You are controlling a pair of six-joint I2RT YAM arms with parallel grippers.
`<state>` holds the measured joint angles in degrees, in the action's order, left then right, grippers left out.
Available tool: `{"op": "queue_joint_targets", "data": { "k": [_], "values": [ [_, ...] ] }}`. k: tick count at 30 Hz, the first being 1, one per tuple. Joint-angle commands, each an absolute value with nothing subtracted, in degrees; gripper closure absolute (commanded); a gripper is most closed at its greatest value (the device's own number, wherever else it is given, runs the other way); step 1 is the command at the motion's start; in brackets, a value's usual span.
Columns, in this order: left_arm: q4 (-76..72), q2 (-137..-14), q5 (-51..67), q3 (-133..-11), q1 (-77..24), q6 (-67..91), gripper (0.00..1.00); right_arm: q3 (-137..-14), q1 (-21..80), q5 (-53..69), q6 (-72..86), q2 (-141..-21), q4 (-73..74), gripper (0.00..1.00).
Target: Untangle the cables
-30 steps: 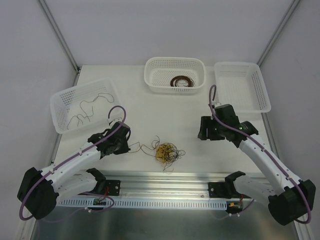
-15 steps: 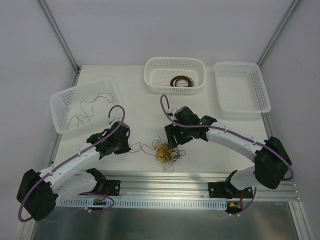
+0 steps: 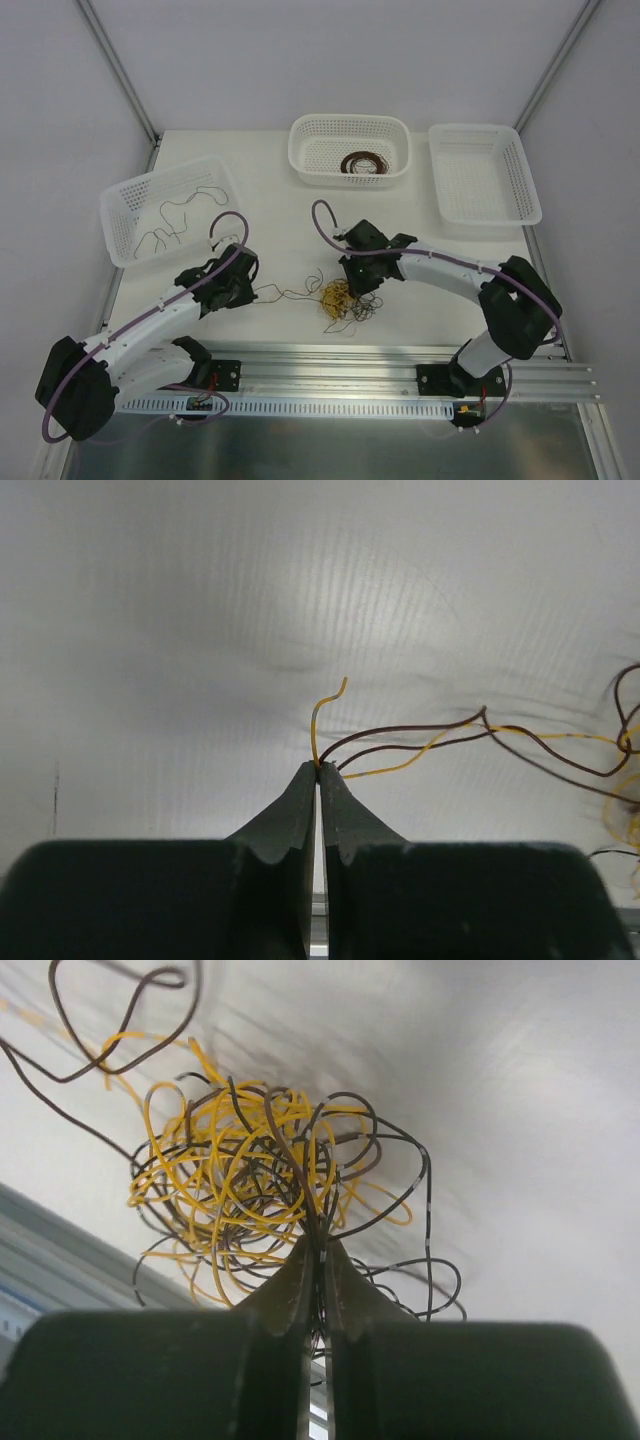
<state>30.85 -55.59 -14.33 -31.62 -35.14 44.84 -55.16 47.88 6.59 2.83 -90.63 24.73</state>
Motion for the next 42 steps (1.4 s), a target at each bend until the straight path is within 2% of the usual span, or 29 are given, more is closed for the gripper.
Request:
{"op": "queue_joint_targets", "data": {
  "k": [1,7,13,19,26,28,29,30,31,32,34,35,36,38,39,42],
  "values": [
    [31.5,-56.5,-17.2,-30.3,-32.7,46.8,1.00,-55.1,40.4,0.8,2.0,-80.4,30.4,0.99],
    [32.9,-55.4,-18.3,-30.2,-28.8,46.3,1.00,-60.8,20.5,3.5,-1.9,-64.3,38.5,0.99],
    [34.7,-52.2,-19.4,-31.4,-25.1,45.7,1.00,-68.4,7.2,9.8,-0.4,-56.9,41.6,0.99],
    [35.1,-51.1,-19.2,-33.7,-23.6,43.8,1.00,-67.8,6.9,14.9,2.7,-55.6,39.3,0.99],
    [35.0,-53.1,-16.4,-35.0,-23.5,41.2,1.00,-60.1,7.1,18.5,2.9,-59.7,39.4,0.98],
    [35.0,-52.4,-15.6,-35.7,-23.6,40.5,0.94,-58.6,8.1,16.2,2.3,-62.4,41.7,0.93],
    [35.0,-51.4,-15.3,-36.0,-23.6,40.3,0.84,-58.2,8.5,15.5,1.9,-63.3,42.4,0.90],
    [35.0,-50.9,-14.9,-36.7,-23.6,40.0,0.77,-57.7,9.0,13.6,1.5,-63.8,43.2,0.86],
    [35.0,-50.0,-14.0,-37.1,-23.6,39.1,0.70,-57.4,10.0,12.4,1.3,-64.1,43.7,0.73],
    [34.9,-49.7,-13.5,-37.5,-23.6,38.6,0.54,-57.4,10.7,11.4,1.3,-64.2,43.9,0.66],
    [35.1,-49.0,-11.8,-38.8,-23.6,37.1,0.42,-57.9,13.2,8.3,0.9,-64.1,44.5,0.51],
    [35.0,-48.7,-11.1,-39.2,-23.6,36.8,0.38,-59.1,14.1,7.2,0.7,-64.0,44.6,0.47],
    [35.1,-48.6,-10.6,-40.1,-23.6,36.7,0.29,-59.8,15.6,5.7,0.5,-63.9,44.9,0.43],
    [35.1,-48.8,-9.6,-41.5,-23.6,35.9,0.21,-61.8,17.4,4.2,0.3,-63.6,45.1,0.36],
    [35.1,-49.1,-9.4,-42.0,-23.5,35.3,0.13,-62.2,19.1,3.8,0.3,-63.5,44.7,0.35],
    [35.0,-53.1,-8.9,-44.2,-23.6,34.4,0.08,-62.5,22.9,3.9,-1.4,-62.8,42.2,0.26]
  ]
}}
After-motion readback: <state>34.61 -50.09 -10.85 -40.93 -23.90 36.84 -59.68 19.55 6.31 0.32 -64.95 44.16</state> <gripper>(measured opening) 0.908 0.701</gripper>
